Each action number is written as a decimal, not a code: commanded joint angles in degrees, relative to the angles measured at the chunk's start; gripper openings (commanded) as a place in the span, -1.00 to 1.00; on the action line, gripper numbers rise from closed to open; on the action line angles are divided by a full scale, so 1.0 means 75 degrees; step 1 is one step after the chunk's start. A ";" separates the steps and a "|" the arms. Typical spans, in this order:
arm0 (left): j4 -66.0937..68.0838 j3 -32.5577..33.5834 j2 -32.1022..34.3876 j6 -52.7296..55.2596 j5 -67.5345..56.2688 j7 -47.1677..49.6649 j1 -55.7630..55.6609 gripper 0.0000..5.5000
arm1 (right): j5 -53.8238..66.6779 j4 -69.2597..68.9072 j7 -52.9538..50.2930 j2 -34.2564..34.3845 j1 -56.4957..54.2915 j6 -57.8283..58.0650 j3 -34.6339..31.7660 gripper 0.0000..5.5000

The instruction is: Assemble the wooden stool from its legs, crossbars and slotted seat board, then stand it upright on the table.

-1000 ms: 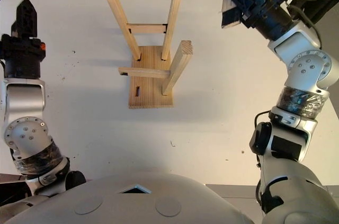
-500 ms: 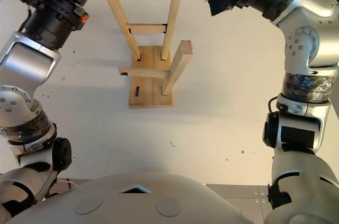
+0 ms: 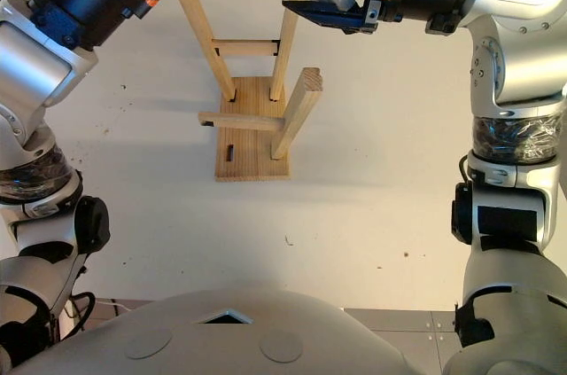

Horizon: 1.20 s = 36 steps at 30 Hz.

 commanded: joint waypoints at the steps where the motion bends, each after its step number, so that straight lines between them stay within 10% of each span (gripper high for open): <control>1: 0.0199 0.0004 -0.0213 -0.0324 -0.0553 0.0344 -0.0257 0.26 | -0.0160 0.0172 0.0026 0.0121 -0.0334 -0.0335 0.0087 -0.03; 36: 0.0894 -0.0444 -0.0115 -0.0368 -0.0601 0.0620 -0.0648 0.26 | -0.0368 0.0004 0.0099 0.0150 -0.0016 -0.0697 0.0419 -0.03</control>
